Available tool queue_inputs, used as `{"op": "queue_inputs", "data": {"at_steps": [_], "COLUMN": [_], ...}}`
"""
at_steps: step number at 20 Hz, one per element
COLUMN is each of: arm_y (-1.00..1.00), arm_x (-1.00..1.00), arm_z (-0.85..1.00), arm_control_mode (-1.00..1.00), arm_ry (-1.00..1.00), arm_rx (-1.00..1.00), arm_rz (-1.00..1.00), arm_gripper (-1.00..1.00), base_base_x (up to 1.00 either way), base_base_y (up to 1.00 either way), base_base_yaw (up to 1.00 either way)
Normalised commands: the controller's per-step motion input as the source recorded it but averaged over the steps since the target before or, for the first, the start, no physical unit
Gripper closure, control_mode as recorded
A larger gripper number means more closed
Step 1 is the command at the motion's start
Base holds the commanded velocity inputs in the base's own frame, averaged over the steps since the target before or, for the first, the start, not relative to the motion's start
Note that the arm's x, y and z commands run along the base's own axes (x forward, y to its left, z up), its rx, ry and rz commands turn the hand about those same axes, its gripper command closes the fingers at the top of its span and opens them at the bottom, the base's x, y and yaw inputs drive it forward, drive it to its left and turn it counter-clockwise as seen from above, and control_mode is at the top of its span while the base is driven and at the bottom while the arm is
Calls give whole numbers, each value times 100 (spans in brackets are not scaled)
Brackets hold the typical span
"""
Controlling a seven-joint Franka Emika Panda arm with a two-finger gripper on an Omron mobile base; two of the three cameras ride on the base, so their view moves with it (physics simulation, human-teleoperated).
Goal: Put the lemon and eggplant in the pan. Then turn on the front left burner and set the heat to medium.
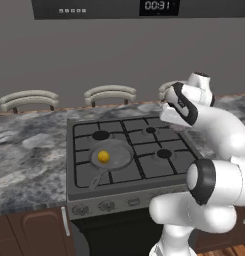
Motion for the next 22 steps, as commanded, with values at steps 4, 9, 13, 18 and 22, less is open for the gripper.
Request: {"op": "queue_inputs", "data": {"at_steps": [4,9,13,18,22], "arm_y": [61,57,60,55,49], "arm_x": [-8,-9,-2,0,0], "arm_z": [0,0,0,0,0], "arm_control_mode": [-100,-100,-100,-100,-100], "arm_ry": [8,9,6,5,6], "arm_rx": [0,0,0,0,0], "arm_rz": [0,0,0,0,0], "arm_gripper": [100,100,100,100,100], "base_base_x": [0,0,0,0,0], "base_base_y": [0,0,0,0,0], "base_base_yaw": [0,0,0,0,0]}}
